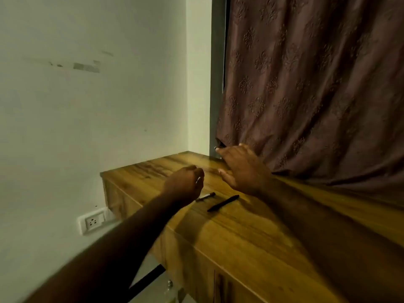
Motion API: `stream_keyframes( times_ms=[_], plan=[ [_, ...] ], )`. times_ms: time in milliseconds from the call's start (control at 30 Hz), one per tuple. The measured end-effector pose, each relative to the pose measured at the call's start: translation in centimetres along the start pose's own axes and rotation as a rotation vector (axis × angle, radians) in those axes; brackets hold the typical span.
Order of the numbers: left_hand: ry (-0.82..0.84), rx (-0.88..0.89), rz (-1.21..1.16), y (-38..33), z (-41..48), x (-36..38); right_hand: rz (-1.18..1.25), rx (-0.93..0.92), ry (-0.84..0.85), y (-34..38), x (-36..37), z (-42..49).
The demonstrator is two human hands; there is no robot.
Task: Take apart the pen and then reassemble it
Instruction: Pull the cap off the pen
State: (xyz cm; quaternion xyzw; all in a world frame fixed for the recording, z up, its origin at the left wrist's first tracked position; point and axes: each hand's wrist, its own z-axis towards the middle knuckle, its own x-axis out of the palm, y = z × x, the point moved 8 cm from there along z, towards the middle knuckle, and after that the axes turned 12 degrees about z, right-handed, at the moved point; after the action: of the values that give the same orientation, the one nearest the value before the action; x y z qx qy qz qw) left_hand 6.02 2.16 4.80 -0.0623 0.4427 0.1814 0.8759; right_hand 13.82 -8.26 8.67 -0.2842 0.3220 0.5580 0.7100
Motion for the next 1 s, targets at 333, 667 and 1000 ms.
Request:
stream_keyframes(
  times_ms=[333, 667, 1000],
  plan=[
    [0.451, -0.370, -0.394, 1.4, -3.1, 9.2, 0.642, 0.615, -0.175, -9.7, 6.4, -6.0],
    [0.321, -0.310, -0.339, -0.2, -1.6, 10.7, 0.525, 0.598, 0.197, -13.2, 14.2, -6.0],
    [0.119, -0.628, -0.618, 3.3, -3.0, 11.2, 1.002, 0.610, 0.044, -11.1, 12.9, -6.7]
  ],
)
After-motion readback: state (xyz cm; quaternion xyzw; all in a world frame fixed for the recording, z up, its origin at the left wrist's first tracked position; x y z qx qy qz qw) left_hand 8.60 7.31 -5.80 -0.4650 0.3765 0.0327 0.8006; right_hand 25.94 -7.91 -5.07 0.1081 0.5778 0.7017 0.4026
